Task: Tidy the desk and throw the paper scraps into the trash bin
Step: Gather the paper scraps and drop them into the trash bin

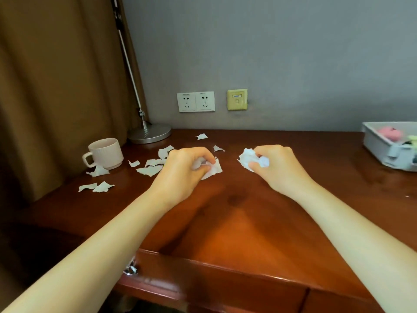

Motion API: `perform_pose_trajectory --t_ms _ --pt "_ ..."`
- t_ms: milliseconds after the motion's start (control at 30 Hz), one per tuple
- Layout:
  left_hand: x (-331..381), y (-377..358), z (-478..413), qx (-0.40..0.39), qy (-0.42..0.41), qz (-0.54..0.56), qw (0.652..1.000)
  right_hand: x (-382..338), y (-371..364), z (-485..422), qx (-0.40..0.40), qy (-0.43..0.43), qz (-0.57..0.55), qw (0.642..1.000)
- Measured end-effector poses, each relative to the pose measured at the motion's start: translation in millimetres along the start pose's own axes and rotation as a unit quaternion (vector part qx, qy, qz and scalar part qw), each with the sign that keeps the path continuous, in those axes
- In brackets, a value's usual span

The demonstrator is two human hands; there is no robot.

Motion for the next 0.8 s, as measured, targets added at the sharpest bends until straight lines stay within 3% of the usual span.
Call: perform_pose_trajectory --t_ms 433,800 --pt "162 -126 22 -0.129 -0.194 0.103 0.967 112 121 150 0.092 -0.145 0.0 0.985" --pt "282 -256 104 -0.314 -0.329 0.208 0.866 191 182 322 0.141 -0.305 0.092 0.937"
Point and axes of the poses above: each hand's wrist, its own z-axis away from the middle knuckle, its own y-axis out of the back of the hand, x = y × z, the point moved 7 cm from there along -z, towards the middle knuckle, and after that the axes turned 9 degrees about z, right-handed, at the moved point
